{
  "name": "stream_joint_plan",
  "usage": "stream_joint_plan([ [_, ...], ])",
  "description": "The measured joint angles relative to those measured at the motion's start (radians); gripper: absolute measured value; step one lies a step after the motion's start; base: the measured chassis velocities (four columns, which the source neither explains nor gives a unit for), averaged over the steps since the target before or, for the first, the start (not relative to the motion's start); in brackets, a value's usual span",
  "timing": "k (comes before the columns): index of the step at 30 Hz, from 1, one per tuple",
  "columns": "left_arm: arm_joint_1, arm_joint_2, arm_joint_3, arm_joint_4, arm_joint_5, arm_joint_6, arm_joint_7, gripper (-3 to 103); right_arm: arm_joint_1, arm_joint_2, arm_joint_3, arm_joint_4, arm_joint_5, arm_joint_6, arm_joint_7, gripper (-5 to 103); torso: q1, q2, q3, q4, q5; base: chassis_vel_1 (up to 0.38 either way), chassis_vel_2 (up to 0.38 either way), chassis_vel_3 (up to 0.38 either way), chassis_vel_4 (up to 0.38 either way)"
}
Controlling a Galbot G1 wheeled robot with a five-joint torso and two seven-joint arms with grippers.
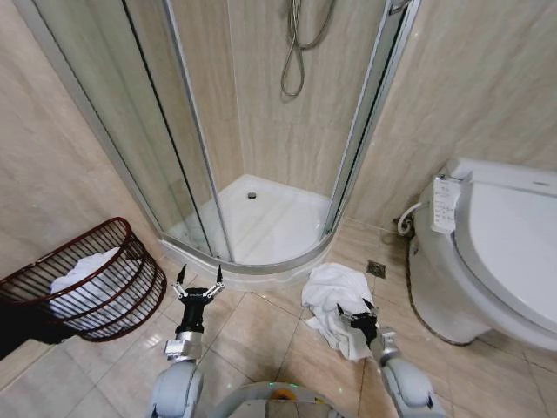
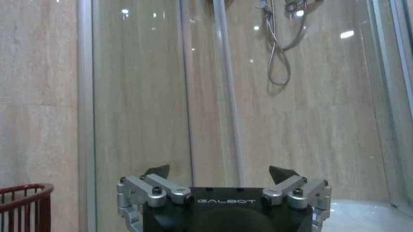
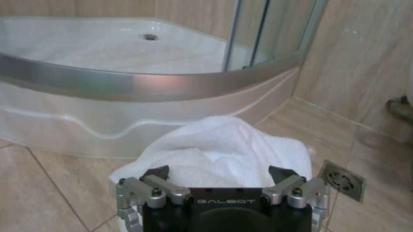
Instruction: Discard the used towel into the hamper.
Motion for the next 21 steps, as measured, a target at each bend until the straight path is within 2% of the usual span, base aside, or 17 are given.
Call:
stream_joint_plan([
  [5, 0.001, -0.001, -0.003, 0.0, -0.002, -0.003, -0.001, 100, 0.023, -0.01, -0.001, -0.011, 0.008, -0.049, -0.012, 100, 0.0, 0.0, 0.0, 0.0, 0.0, 0.0, 0.0, 0.0, 0.0],
  [9, 0.001, -0.002, -0.002, -0.005, -0.001, -0.003, -0.001, 100, 0.032, -0.03, -0.001, -0.042, 0.014, -0.052, -0.032, 100, 0.0, 0.0, 0.0, 0.0, 0.0001, 0.0, 0.0, 0.0, 0.0],
  [12, 0.002, -0.002, 0.0, -0.009, 0.002, -0.003, -0.001, 100, 0.045, -0.058, 0.001, -0.095, 0.011, -0.04, -0.07, 100, 0.0, 0.0, 0.0, -0.0001, 0.0001, 0.0, 0.0, 0.0, 0.0],
  [17, 0.002, -0.004, 0.01, -0.009, 0.01, -0.003, -0.001, 100, 0.069, -0.063, 0.004, -0.145, 0.014, -0.019, -0.08, 100, 0.0, 0.0, 0.0, -0.0001, 0.0001, 0.0, 0.0, 0.0, 0.0],
  [21, 0.001, -0.011, 0.023, -0.009, 0.023, -0.002, -0.001, 100, 0.096, -0.06, 0.006, -0.197, 0.017, 0.012, -0.124, 100, 0.0, 0.0, 0.0, -0.0001, 0.0001, 0.0, 0.0, 0.0, 0.0],
])
